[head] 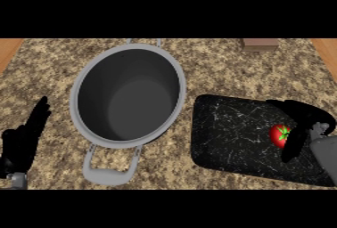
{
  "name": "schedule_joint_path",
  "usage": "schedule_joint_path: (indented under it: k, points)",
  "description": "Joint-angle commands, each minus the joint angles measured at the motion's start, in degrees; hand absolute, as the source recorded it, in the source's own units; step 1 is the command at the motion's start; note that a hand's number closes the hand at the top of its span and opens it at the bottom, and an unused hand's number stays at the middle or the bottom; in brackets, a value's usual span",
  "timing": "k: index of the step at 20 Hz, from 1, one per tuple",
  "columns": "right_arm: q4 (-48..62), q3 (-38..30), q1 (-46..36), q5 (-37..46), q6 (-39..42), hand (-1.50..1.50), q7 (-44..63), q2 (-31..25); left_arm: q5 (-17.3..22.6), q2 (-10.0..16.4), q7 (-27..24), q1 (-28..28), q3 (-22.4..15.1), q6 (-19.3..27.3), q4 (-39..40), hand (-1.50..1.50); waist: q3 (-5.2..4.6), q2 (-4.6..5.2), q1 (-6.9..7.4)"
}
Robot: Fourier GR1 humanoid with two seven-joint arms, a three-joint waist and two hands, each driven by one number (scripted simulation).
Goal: Pick the tomato from the tray and place it in the pot
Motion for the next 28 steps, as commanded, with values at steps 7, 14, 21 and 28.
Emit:
schedule_joint_path:
  k: [7,14,21,28]
  points:
    - [-2.2,-1.1,1.7,5.6,4.9,1.50,-3.4,2.8,-2.2,-2.2,3.6,-0.1,2.2,-1.9,-3.6,0.00,-0.02,-0.10,-0.14]
    - [0.5,-2.1,2.7,11.0,1.2,1.50,-11.1,3.7,-1.8,-2.2,-4.2,4.2,5.3,-5.6,-1.3,0.00,-0.02,-0.09,0.01]
    - [-6.8,2.8,0.4,13.8,2.4,1.50,-3.6,13.6,-4.0,-3.8,-0.7,0.8,5.0,-4.3,-0.8,0.00,-0.10,-0.25,0.13]
    - [-13.2,28.7,-7.6,20.4,-5.1,1.50,2.2,32.5,-5.4,-4.9,0.2,-2.2,1.1,-5.4,-0.1,0.00,-0.31,-0.61,5.72]
